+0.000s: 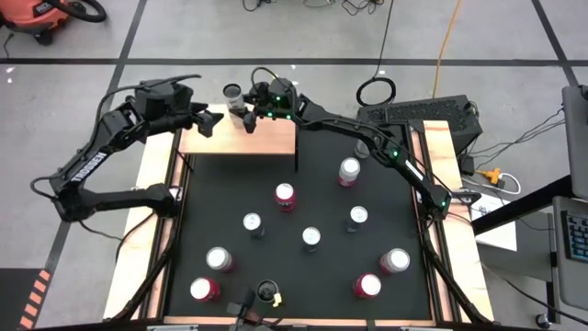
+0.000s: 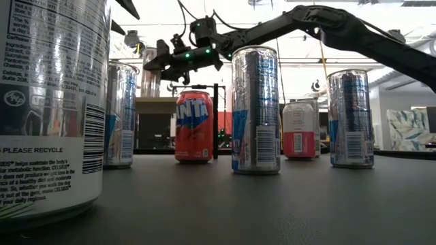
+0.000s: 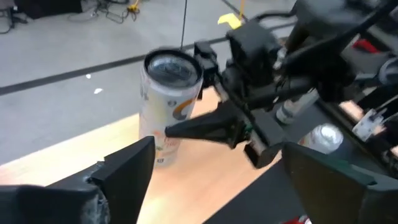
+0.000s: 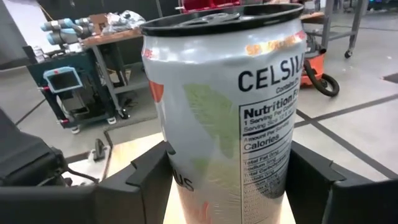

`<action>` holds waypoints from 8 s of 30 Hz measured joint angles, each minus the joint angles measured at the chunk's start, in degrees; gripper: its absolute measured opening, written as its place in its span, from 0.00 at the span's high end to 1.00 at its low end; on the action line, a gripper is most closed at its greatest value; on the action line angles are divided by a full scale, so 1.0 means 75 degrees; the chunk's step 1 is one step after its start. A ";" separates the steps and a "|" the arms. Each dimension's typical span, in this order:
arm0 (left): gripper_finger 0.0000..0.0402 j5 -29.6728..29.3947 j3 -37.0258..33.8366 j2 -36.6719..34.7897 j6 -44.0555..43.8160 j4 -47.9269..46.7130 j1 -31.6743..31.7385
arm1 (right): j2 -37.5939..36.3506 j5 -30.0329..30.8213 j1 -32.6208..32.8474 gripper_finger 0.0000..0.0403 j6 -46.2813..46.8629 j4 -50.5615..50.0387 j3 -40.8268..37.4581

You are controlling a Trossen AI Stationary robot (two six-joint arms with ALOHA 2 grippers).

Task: Place canned beverage on shelf
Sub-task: Put the middle white yellow soda can on the shelf

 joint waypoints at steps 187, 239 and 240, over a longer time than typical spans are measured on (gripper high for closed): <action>0.38 -0.3484 -0.0796 0.2281 -0.1176 0.2249 -0.0864 | -0.5188 0.0774 -0.1027 0.29 -0.3000 -1.0544 0.0009; 0.39 -0.2317 -0.0794 0.1838 0.0884 0.2184 0.1917 | -0.5182 0.0774 -0.1024 0.29 -0.3082 -1.0520 0.0009; 0.39 -0.2256 -0.0815 0.1838 0.0891 0.2266 0.1960 | -0.5182 0.0771 -0.1024 0.29 -0.3082 -1.0520 0.0009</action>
